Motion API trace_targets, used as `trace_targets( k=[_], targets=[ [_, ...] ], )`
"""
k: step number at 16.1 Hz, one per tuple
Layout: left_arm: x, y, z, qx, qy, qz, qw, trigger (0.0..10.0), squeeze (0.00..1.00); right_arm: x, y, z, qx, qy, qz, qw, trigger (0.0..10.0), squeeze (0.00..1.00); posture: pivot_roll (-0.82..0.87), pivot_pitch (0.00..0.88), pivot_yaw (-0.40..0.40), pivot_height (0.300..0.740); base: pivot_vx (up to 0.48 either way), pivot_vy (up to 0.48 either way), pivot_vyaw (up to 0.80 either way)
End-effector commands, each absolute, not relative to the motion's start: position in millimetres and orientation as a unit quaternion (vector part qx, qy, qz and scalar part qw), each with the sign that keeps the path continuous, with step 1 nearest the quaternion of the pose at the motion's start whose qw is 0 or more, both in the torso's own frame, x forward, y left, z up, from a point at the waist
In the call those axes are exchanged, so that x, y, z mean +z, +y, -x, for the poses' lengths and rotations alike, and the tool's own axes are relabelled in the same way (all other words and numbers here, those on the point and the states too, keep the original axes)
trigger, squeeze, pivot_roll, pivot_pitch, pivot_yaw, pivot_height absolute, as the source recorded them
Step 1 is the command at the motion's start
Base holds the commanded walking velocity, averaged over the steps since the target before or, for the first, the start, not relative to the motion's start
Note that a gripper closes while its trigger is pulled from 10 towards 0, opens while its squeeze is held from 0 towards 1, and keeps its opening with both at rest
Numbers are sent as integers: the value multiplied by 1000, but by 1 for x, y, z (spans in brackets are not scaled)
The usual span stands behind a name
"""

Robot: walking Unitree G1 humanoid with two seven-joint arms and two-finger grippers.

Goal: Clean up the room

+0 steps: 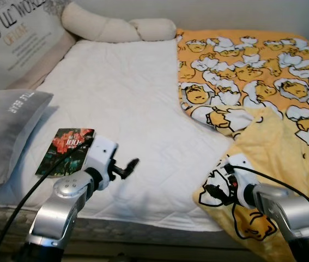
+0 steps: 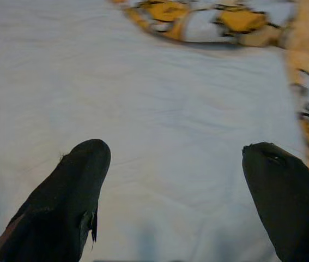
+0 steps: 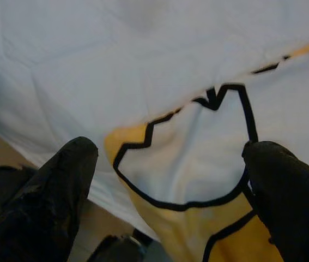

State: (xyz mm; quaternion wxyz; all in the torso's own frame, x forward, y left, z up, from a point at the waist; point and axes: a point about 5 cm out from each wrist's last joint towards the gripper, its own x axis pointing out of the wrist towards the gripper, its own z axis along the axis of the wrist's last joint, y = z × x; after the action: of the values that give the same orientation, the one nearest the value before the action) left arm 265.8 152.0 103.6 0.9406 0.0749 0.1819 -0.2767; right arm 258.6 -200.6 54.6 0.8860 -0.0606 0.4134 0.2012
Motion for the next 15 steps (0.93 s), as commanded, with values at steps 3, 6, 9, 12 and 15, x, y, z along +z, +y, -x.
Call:
trace_targets(
  k=[3, 6, 9, 12, 15],
  targets=[
    [109, 145, -266, -333, 196, -85, 918, 10000, 0, 46, -198, -278, 203, 427, 86, 877, 10000, 1000, 10, 0, 42, 740, 0, 0, 0],
    [112, 143, -269, -348, 201, -94, 911, 10000, 0, 38, -189, -295, 211, 433, 113, 869, 10000, 0, 33, 0, 32, 740, 0, 0, 0],
    [115, 142, -268, -360, 206, -94, 905, 10000, 0, 32, -184, -300, 216, 452, 130, 856, 10000, 0, 54, 0, 28, 740, 0, 0, 0],
    [113, 142, -261, -384, 226, -99, 890, 10000, 0, 24, -177, -302, 226, 469, 144, 842, 10000, 0, 70, 0, 27, 740, 0, 0, 0],
    [108, 147, -251, -407, 255, -111, 870, 10000, 0, 9, -167, -298, 216, 493, 178, 824, 10000, 0, 75, 0, 39, 740, 0, 0, 0]
  ],
)
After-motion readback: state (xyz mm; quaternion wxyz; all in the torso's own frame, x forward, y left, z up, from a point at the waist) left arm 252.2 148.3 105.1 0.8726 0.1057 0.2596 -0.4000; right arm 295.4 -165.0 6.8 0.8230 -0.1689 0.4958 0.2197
